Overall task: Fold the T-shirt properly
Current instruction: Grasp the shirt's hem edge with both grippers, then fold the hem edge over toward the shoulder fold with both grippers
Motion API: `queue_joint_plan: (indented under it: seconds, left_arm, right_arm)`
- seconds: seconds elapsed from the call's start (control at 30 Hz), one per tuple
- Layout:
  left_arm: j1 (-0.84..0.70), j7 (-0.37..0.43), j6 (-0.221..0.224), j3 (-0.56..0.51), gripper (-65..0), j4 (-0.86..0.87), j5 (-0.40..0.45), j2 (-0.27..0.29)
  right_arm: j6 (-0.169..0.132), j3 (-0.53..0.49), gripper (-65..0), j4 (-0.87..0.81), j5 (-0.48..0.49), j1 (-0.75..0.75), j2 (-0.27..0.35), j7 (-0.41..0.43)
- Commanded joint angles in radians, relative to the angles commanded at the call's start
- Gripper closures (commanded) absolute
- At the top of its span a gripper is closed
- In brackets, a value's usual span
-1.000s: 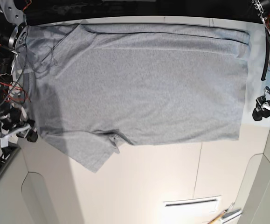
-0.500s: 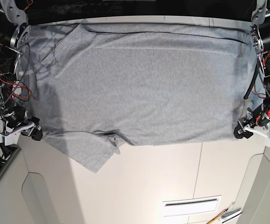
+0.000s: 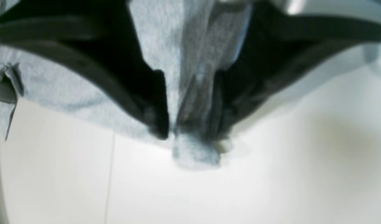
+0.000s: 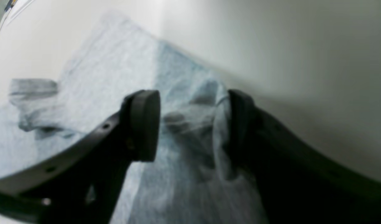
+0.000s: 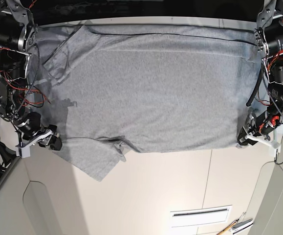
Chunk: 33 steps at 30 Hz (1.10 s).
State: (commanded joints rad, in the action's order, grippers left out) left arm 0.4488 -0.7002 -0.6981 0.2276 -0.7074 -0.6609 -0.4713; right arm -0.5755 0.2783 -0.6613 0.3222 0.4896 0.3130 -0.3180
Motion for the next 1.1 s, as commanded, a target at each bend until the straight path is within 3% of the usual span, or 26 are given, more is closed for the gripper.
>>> queue_joint_plan:
  seconds: [0.1, 0.17, 0.2, 0.33, 0.43, 0.57, 0.8, 0.93, 1.0, 1.1]
  left_arm:
    - [0.003, 0.000, 0.000, 0.000, -1.7, 0.000, 0.000, 0.000]
    - [0.011, -0.004, 0.000, 0.000, 0.0, -0.001, 0.000, 0.000]
    - [0.018, -0.016, 0.000, 0.000, 0.0, -0.001, -0.001, 0.000]
    - [0.062, -0.105, 0.000, 0.000, 0.0, -0.003, -0.026, -0.003]
    - [0.070, -0.182, 0.000, 0.000, 0.0, -0.023, -0.097, -0.024]
    - [0.063, -0.285, 0.000, 0.000, 0.0, -0.073, -0.167, -0.076]
    - [0.063, -0.552, 0.000, 0.000, 0.0, -0.126, -0.431, -0.159]
    - [0.063, -0.624, 0.000, 0.000, 0.0, -0.127, -0.532, -0.222]
    - [0.063, -0.683, 0.000, 0.000, 0.0, -0.127, -0.591, -0.237]
    - [0.045, -0.696, 0.000, 0.000, 0.0, -0.127, -0.668, -0.241]
  right_arm:
    - [0.000, 0.000, -13.5, 0.000, 0.000, 0.000, 0.000, 0.000]
    - [0.000, 0.000, -1.1, -0.003, 0.000, 0.000, 0.000, 0.000]
    - [-0.001, 0.000, 0.0, -0.010, 0.000, 0.000, 0.000, 0.000]
    - [-0.007, 0.000, 0.0, -0.061, 0.000, 0.000, 0.003, -0.038]
    - [-0.008, 0.001, 0.0, -0.134, 0.013, -0.004, 0.003, -0.116]
    - [-0.008, 0.001, 0.0, -0.257, 0.109, -0.046, 0.025, -0.193]
    - [-0.008, 0.010, 0.0, -0.494, 0.170, -0.215, 0.061, -0.214]
    - [-0.008, 0.058, 0.0, -0.603, 0.187, -0.301, 0.061, -0.217]
    - [-0.009, 0.077, 0.0, -0.636, 0.187, -0.333, 0.061, -0.222]
    - [-0.009, 0.089, 0.0, -0.654, 0.195, -0.373, 0.061, -0.223]
